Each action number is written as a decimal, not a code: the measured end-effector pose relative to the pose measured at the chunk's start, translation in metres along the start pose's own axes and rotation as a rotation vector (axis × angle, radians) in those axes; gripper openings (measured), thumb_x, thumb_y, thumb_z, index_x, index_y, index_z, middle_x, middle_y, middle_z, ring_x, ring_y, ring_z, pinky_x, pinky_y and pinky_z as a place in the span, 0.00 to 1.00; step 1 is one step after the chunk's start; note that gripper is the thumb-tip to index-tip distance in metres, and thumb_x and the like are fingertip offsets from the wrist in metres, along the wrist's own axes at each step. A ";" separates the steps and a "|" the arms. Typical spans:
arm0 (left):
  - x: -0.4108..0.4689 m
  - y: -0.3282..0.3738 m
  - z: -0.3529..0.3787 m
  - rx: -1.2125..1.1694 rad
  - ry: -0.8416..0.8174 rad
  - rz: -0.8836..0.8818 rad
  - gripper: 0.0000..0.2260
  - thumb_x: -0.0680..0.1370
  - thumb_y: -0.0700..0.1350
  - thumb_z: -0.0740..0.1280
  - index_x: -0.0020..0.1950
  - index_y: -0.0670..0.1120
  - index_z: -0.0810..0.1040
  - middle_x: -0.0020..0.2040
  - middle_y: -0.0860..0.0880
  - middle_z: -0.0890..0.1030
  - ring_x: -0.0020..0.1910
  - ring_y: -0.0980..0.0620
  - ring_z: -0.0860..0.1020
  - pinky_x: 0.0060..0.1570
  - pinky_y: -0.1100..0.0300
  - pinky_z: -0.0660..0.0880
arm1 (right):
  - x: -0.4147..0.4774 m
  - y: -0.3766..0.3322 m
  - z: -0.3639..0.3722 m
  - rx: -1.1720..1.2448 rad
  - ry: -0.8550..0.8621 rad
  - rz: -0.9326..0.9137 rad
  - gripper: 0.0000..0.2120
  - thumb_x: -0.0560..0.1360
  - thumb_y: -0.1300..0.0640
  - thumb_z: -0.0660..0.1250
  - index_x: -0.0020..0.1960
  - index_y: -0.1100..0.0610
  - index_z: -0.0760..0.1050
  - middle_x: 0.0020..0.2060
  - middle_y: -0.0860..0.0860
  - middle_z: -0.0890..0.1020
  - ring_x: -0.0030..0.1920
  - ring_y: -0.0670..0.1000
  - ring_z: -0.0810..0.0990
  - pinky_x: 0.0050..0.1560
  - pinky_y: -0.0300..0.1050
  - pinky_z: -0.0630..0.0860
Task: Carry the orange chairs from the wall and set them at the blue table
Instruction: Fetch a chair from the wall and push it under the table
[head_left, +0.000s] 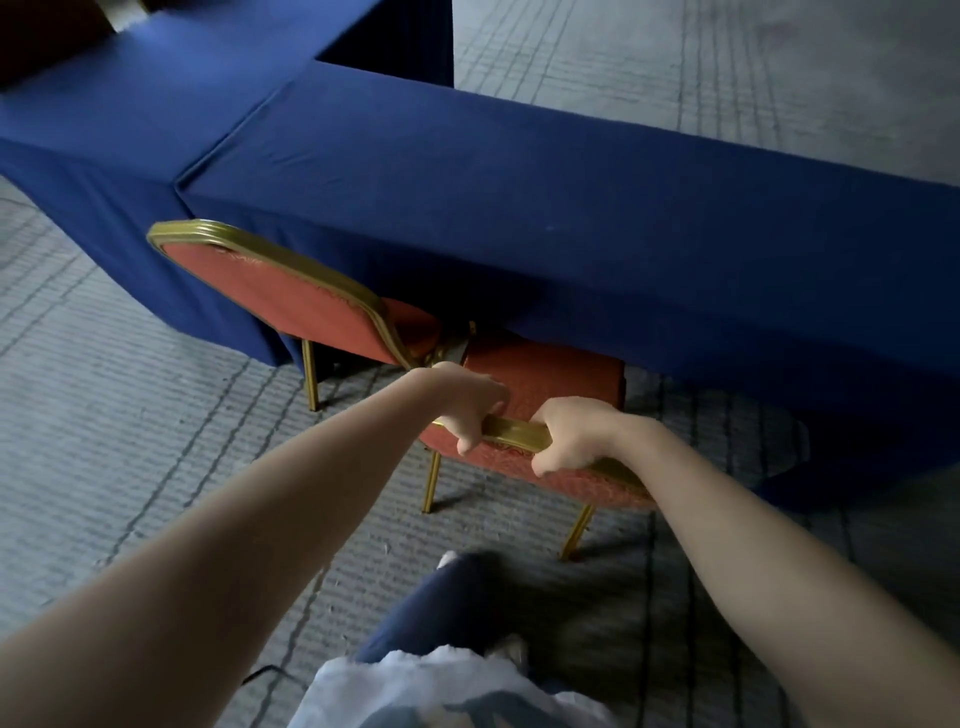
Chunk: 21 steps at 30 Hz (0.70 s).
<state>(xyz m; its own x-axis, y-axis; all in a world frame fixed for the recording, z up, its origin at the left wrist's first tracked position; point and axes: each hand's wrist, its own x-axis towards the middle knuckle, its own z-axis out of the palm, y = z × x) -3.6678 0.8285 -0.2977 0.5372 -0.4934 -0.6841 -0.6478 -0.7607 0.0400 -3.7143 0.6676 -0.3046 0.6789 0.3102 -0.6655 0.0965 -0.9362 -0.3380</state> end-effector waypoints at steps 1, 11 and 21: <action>0.004 -0.005 -0.007 -0.008 -0.007 0.003 0.32 0.66 0.50 0.76 0.66 0.50 0.66 0.48 0.53 0.74 0.41 0.51 0.76 0.35 0.59 0.70 | 0.004 0.002 -0.009 0.007 -0.018 -0.005 0.07 0.66 0.49 0.71 0.36 0.49 0.74 0.30 0.47 0.77 0.32 0.50 0.76 0.33 0.44 0.71; 0.052 -0.031 -0.090 -0.041 -0.254 0.029 0.41 0.66 0.57 0.77 0.73 0.51 0.59 0.65 0.47 0.69 0.59 0.46 0.72 0.57 0.54 0.72 | 0.019 0.018 -0.097 0.056 -0.094 0.030 0.10 0.67 0.46 0.73 0.39 0.50 0.76 0.37 0.49 0.83 0.39 0.49 0.83 0.51 0.50 0.80; 0.057 -0.019 -0.105 0.094 -0.426 0.030 0.33 0.73 0.53 0.73 0.74 0.45 0.64 0.65 0.46 0.72 0.60 0.45 0.74 0.61 0.53 0.73 | 0.016 0.015 -0.096 -0.003 -0.034 0.055 0.11 0.67 0.46 0.74 0.37 0.51 0.76 0.32 0.47 0.81 0.37 0.49 0.81 0.46 0.49 0.78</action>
<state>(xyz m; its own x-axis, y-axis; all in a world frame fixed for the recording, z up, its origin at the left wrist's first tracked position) -3.5681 0.7710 -0.2606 0.2592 -0.2819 -0.9238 -0.7167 -0.6972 0.0117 -3.6323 0.6431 -0.2565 0.6584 0.2639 -0.7049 0.0624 -0.9524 -0.2983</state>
